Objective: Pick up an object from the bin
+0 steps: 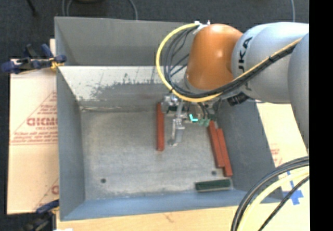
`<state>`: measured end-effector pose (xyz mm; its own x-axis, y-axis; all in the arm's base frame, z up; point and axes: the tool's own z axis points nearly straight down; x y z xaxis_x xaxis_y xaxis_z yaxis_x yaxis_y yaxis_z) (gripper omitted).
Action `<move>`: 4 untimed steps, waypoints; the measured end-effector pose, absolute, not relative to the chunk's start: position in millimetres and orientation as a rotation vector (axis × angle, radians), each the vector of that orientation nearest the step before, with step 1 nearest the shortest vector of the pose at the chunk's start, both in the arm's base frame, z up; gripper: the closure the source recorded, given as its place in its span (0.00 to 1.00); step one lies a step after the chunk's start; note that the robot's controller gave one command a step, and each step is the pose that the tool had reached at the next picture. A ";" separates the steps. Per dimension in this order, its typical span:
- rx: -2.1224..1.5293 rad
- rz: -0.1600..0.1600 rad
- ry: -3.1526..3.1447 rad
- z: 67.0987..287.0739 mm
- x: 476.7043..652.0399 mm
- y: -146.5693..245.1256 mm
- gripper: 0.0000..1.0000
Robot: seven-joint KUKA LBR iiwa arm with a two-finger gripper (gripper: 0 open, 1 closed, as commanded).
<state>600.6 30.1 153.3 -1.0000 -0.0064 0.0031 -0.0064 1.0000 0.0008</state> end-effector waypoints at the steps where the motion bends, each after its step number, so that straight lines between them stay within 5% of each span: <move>1: 0.010 -0.002 -3.146 157.5 602.5 30.1 0.00; 2: -0.111 -0.003 -3.154 116.8 631.7 28.7 0.00; 3: -0.378 -0.006 -3.144 82.0 633.1 33.0 1.00; 4: -0.378 -0.006 -3.144 82.1 633.1 32.9 1.00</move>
Offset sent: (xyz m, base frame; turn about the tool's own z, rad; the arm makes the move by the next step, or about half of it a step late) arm 0.0516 -0.0015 -0.0833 0.1405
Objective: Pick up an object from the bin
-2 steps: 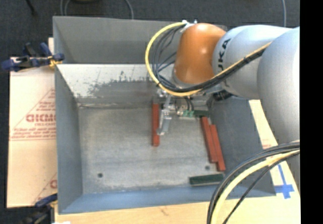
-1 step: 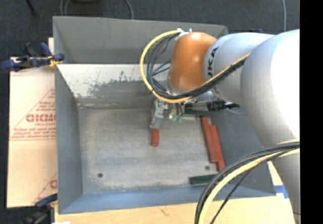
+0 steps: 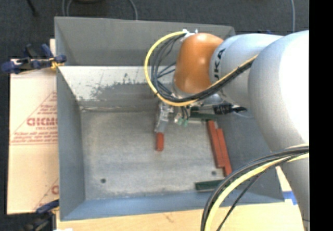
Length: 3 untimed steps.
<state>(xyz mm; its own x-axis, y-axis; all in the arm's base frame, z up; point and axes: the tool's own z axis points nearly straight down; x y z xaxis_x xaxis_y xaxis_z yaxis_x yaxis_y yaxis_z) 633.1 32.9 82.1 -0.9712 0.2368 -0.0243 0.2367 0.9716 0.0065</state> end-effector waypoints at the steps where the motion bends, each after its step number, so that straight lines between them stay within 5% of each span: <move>1: 0.365 0.000 3.121 124.8 613.9 37.3 1.00; 2: 0.362 0.000 3.121 139.3 611.2 38.3 1.00; 3: 0.299 -0.001 3.123 162.0 615.5 42.0 0.00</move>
Offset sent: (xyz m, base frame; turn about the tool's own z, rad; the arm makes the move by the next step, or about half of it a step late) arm -0.0495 0.0014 0.1791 -0.1381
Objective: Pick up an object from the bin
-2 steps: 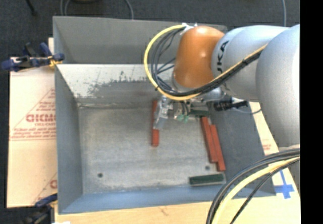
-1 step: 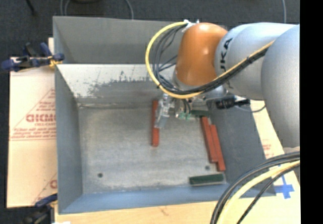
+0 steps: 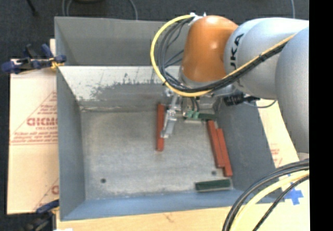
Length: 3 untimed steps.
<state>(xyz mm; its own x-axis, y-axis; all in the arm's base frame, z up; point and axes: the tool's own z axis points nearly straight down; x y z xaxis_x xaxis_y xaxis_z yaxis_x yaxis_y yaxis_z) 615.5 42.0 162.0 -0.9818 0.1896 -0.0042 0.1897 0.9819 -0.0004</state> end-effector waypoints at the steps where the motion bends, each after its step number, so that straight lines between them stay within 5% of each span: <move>1: 0.283 -0.001 3.125 147.7 617.8 44.2 0.00; 2: 0.243 0.001 3.121 100.0 640.4 19.5 0.00; 3: -0.029 -0.003 3.137 75.2 651.9 16.0 0.00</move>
Offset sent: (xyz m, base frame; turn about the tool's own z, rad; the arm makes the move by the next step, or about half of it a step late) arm 0.0301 -0.0334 -0.0833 -0.0414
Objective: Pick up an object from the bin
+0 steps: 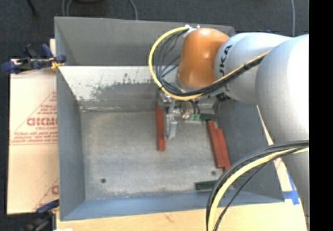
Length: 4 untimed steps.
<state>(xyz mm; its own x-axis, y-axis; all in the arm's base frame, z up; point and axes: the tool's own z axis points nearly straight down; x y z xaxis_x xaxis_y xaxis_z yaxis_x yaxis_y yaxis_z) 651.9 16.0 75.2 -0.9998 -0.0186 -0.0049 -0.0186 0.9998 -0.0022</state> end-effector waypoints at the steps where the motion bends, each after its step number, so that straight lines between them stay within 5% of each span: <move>1: -0.792 -0.002 3.027 77.1 645.5 31.8 1.00; 2: -0.791 0.002 3.037 72.0 642.2 31.5 0.00; 3: -0.787 0.002 3.039 71.6 642.0 31.4 1.00; 4: -0.787 0.002 3.039 71.6 642.0 31.4 1.00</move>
Offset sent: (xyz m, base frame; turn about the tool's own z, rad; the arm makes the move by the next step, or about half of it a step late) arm 0.0000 0.0000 0.0000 0.0000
